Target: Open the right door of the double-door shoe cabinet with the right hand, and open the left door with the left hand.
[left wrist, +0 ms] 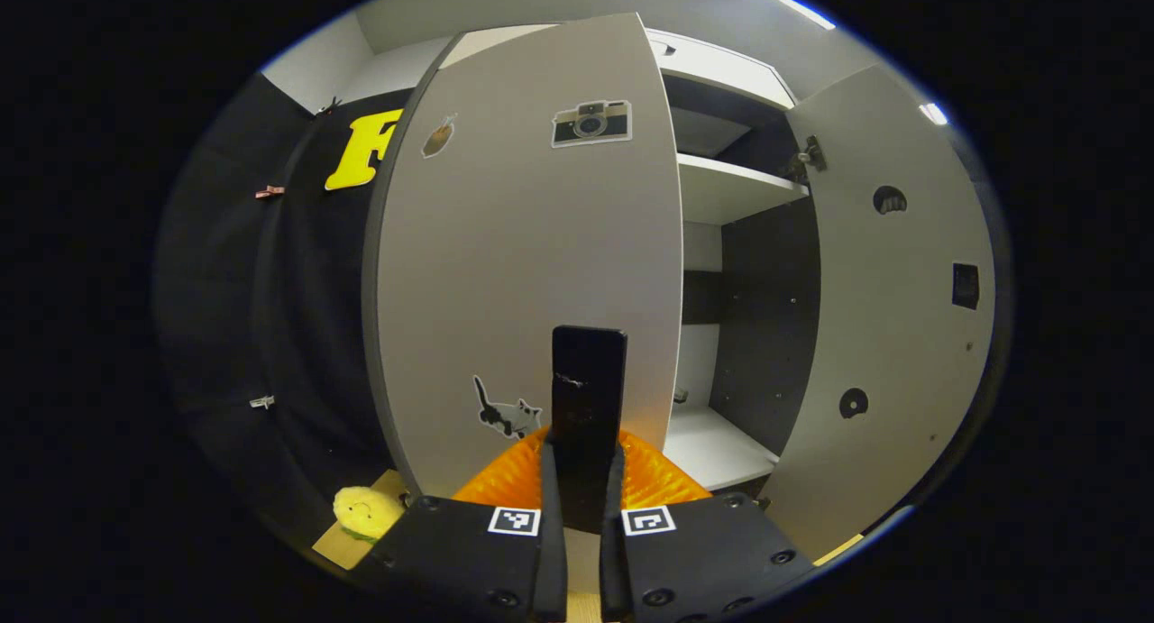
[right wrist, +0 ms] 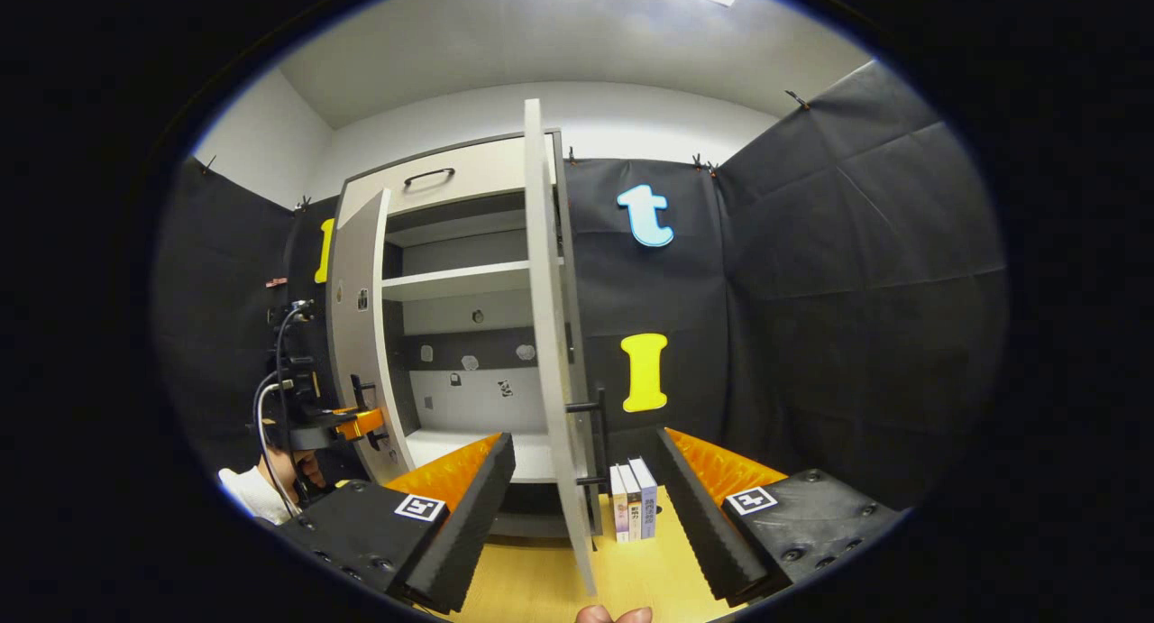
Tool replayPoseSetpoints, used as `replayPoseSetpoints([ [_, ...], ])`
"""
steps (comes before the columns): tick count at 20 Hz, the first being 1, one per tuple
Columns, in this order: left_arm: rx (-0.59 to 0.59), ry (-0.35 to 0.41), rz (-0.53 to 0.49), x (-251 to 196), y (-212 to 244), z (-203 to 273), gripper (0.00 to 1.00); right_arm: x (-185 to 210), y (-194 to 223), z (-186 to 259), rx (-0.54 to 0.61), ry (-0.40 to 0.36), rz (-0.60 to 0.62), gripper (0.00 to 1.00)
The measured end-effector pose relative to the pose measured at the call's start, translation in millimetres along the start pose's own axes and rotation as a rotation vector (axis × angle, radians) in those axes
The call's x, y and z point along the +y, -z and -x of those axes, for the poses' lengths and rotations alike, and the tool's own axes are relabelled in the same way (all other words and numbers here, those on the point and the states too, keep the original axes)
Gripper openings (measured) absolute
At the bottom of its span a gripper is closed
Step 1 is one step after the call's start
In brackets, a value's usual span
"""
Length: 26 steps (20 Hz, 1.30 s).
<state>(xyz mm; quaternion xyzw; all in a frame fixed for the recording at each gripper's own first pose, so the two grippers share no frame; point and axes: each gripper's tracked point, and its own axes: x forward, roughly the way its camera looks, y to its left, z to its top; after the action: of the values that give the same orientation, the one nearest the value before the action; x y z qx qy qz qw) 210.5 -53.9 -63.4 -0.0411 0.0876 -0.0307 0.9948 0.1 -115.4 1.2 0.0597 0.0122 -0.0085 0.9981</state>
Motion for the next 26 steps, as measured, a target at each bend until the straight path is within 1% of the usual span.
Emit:
replayPoseSetpoints([
  [4, 0.003, 0.007, 0.004, 17.5, 3.7, 31.0, 0.19, 23.6, 2.6, 4.9, -0.007, -0.023, 0.019, 0.97],
  [8, 0.002, 0.005, 0.013, 38.9, 3.7, 50.6, 0.18, 42.6, 5.2, 6.0, -0.001, -0.043, 0.017, 0.96],
  [9, 0.003, 0.01, 0.017, 43.1, 5.0, 55.1, 0.15, 47.0, 6.2, 6.2, 0.002, -0.048, 0.013, 0.96],
  [10, 0.007, 0.012, 0.017, 48.5, 5.6, 60.6, 0.21, 51.5, 6.0, 5.4, 0.005, -0.056, 0.008, 0.97],
  [11, 0.006, 0.009, 0.018, 54.2, 4.9, 64.2, 0.18, 56.7, 7.1, 6.2, 0.007, -0.063, 0.002, 0.96],
  [12, 0.005, 0.005, 0.021, 59.0, 4.6, 67.3, 0.15, 61.9, 6.9, 5.9, 0.009, -0.072, -0.002, 0.97],
  [13, 0.002, 0.005, 0.026, 62.9, 4.4, 69.7, 0.18, 66.6, 7.1, 5.4, 0.01, -0.079, -0.003, 0.97],
  [16, -0.005, 0.022, 0.04, 68.6, 3.4, 74.1, 0.18, 79.2, 9.3, 5.9, 0.015, -0.098, 0.007, 0.96],
  [19, 0.0, -0.001, 0.033, 79.0, 4.9, 80.0, 0.18, 87.1, 10.0, 9.7, 0.017, -0.11, 0.017, 0.97],
  [22, -0.007, -0.014, 0.042, 87.2, 4.3, 84.0, 0.17, 86.3, 10.1, 11.6, 0.016, -0.107, 0.017, 0.97],
  [26, -0.001, 0.009, 0.045, 90.4, 4.4, 86.0, 0.17, 93.9, 13.8, 11.6, 0.026, -0.123, 0.014, 0.97],
])
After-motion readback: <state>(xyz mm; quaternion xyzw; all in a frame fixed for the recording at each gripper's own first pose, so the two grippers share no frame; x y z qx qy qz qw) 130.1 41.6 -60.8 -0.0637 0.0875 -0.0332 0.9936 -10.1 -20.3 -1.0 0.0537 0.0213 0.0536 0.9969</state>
